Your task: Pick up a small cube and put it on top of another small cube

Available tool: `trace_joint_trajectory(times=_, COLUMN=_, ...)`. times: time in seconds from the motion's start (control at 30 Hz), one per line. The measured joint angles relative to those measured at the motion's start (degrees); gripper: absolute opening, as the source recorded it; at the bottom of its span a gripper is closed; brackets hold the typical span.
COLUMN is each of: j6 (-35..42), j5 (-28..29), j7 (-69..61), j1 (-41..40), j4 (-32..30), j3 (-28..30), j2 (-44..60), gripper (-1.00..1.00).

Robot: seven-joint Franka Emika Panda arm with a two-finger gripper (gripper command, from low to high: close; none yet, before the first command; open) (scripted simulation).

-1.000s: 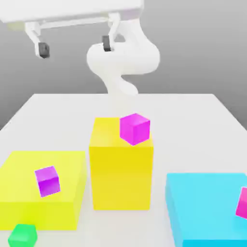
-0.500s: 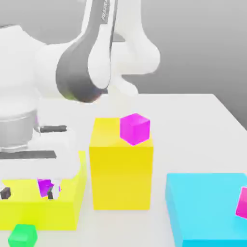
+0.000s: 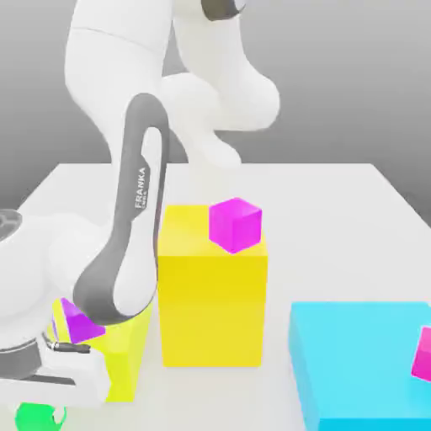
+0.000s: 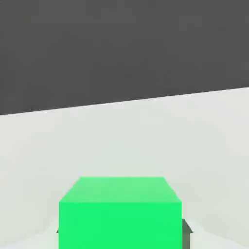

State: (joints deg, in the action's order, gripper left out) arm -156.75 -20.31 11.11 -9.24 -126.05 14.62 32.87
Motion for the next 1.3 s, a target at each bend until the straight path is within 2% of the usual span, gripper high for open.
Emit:
trace_joint_trajectory(times=0.17, j6=5.73, j5=4.14, j7=2.66, j1=2.80, j4=-1.87, j3=3.95, j2=-7.54, gripper=-1.00)
trace_joint_trajectory(times=0.27, j6=7.84, j5=5.33, j7=0.66, j1=2.60, j4=-1.52, j3=4.14, j2=-10.98, gripper=-1.00)
trace_joint_trajectory(times=0.47, j6=13.47, j5=9.58, j7=5.09, j1=4.82, j4=-6.71, j3=6.07, j2=-21.78, gripper=-1.00)
trace_joint_trajectory(times=0.8, j6=21.77, j5=23.26, j7=18.62, j1=3.63, j4=-17.31, j3=5.01, j2=-41.44, gripper=-1.00)
trace_joint_trajectory(times=0.93, j6=15.55, j5=22.52, j7=18.32, j1=3.53, j4=-20.25, j3=4.85, j2=-38.18, gripper=-1.00)
trace_joint_trajectory(times=0.97, j6=13.22, j5=21.84, j7=17.81, j1=3.62, j4=-20.89, j3=4.92, j2=-36.41, gripper=1.00)
trace_joint_trajectory(times=1.17, j6=12.04, j5=21.60, j7=17.63, j1=3.64, j4=-21.20, j3=4.97, j2=-35.53, gripper=1.00)
trace_joint_trajectory(times=1.3, j6=18.48, j5=23.84, j7=19.33, j1=3.18, j4=-19.60, j3=4.52, j2=-40.59, gripper=1.00)
